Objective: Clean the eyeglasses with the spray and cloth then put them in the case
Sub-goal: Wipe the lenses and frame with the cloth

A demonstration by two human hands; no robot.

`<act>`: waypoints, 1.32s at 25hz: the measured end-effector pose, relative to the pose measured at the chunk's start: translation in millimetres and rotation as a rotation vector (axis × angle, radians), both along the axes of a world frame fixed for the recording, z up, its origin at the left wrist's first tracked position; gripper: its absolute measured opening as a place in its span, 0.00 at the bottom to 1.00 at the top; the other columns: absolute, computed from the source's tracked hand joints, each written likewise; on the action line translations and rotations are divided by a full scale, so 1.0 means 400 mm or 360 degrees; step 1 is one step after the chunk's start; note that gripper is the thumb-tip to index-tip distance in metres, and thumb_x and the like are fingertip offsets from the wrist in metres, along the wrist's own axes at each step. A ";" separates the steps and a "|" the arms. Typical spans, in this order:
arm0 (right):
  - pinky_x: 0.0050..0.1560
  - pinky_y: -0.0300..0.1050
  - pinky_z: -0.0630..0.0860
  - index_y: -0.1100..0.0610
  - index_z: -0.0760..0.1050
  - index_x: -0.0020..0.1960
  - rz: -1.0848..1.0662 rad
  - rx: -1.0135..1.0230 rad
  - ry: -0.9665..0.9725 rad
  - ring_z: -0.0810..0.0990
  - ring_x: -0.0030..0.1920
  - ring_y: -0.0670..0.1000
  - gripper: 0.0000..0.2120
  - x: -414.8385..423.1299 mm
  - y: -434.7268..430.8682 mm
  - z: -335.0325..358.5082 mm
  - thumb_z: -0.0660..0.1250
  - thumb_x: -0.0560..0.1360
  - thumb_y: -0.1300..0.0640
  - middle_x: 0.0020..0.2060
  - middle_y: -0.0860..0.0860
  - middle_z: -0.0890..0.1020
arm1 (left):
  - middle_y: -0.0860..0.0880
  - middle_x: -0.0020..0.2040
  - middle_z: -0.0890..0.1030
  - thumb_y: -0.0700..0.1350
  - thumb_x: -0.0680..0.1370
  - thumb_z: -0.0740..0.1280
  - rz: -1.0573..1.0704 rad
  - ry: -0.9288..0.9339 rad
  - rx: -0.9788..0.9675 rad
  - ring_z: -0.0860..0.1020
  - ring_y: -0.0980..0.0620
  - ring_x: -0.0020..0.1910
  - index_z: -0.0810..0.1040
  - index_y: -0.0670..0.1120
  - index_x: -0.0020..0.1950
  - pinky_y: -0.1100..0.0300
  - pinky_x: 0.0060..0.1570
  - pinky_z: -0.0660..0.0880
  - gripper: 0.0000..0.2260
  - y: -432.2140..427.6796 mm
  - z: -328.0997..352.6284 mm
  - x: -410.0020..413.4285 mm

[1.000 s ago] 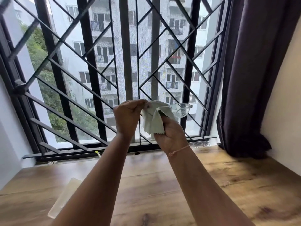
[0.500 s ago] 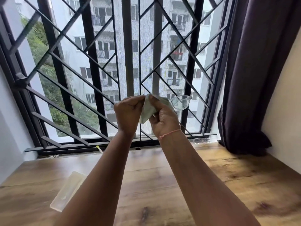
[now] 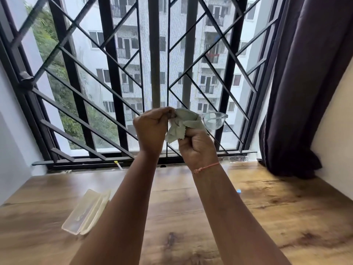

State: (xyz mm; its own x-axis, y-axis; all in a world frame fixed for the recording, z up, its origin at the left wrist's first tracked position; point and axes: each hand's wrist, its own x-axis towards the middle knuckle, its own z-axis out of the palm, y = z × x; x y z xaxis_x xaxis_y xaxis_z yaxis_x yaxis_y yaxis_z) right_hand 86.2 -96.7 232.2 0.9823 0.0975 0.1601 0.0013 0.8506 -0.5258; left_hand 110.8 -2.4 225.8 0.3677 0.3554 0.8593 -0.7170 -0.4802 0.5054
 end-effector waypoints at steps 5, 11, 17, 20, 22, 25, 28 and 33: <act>0.35 0.40 0.81 0.64 0.76 0.40 -0.0174 -0.0106 0.0166 0.81 0.33 0.50 0.08 -0.002 0.016 0.018 0.67 0.67 0.75 0.38 0.58 0.80 | 0.51 0.38 0.83 0.36 0.70 0.68 -0.0013 0.0038 -0.0012 0.80 0.58 0.38 0.84 0.41 0.43 0.62 0.38 0.76 0.06 -0.010 -0.013 -0.015; 0.28 0.39 0.77 0.58 0.79 0.31 -0.0172 0.0005 0.0138 0.79 0.25 0.47 0.13 0.006 0.006 0.030 0.66 0.74 0.62 0.25 0.53 0.81 | 0.53 0.38 0.83 0.36 0.68 0.68 0.0001 0.0050 -0.0078 0.81 0.58 0.38 0.85 0.43 0.42 0.58 0.41 0.78 0.07 0.000 0.001 -0.016; 0.52 0.51 0.79 0.63 0.76 0.38 0.0000 0.0092 0.0002 0.82 0.37 0.55 0.17 -0.004 -0.011 0.011 0.52 0.74 0.76 0.35 0.60 0.82 | 0.55 0.37 0.81 0.36 0.68 0.70 0.0048 0.0048 -0.0146 0.81 0.57 0.38 0.84 0.42 0.43 0.57 0.40 0.79 0.06 0.005 -0.006 -0.014; 0.53 0.47 0.77 0.62 0.74 0.44 -0.0082 -0.0040 0.0064 0.78 0.45 0.57 0.17 -0.019 -0.002 0.004 0.53 0.70 0.79 0.45 0.62 0.77 | 0.52 0.37 0.83 0.37 0.68 0.71 0.0078 0.0045 -0.0132 0.81 0.57 0.39 0.84 0.41 0.43 0.59 0.38 0.77 0.05 0.000 -0.015 -0.020; 0.36 0.40 0.81 0.63 0.75 0.42 -0.0184 -0.0132 0.0131 0.81 0.35 0.52 0.15 -0.025 0.009 0.005 0.60 0.68 0.80 0.40 0.59 0.78 | 0.46 0.38 0.85 0.38 0.68 0.71 0.0068 0.0073 -0.0119 0.81 0.56 0.38 0.84 0.41 0.42 0.61 0.39 0.76 0.05 -0.004 -0.021 -0.025; 0.35 0.41 0.80 0.65 0.76 0.43 -0.0276 -0.0157 0.0170 0.80 0.35 0.51 0.10 -0.024 0.024 0.017 0.68 0.66 0.76 0.41 0.60 0.79 | 0.44 0.37 0.85 0.37 0.69 0.68 0.0069 0.0088 -0.0095 0.80 0.58 0.38 0.84 0.40 0.42 0.65 0.38 0.74 0.06 -0.006 -0.030 -0.033; 0.34 0.42 0.79 0.63 0.77 0.45 -0.0223 -0.0041 0.0148 0.80 0.34 0.50 0.03 -0.019 0.019 0.026 0.69 0.71 0.65 0.38 0.57 0.81 | 0.46 0.38 0.84 0.36 0.69 0.69 0.0054 0.0086 -0.0107 0.79 0.60 0.38 0.84 0.40 0.43 0.65 0.38 0.74 0.06 -0.003 -0.030 -0.037; 0.31 0.39 0.79 0.62 0.76 0.42 -0.0100 -0.0029 0.0140 0.79 0.33 0.50 0.08 -0.022 -0.004 0.018 0.60 0.74 0.69 0.36 0.57 0.79 | 0.53 0.39 0.81 0.38 0.68 0.70 0.0033 0.0101 -0.0173 0.80 0.60 0.39 0.84 0.41 0.45 0.61 0.41 0.77 0.07 0.010 -0.014 -0.031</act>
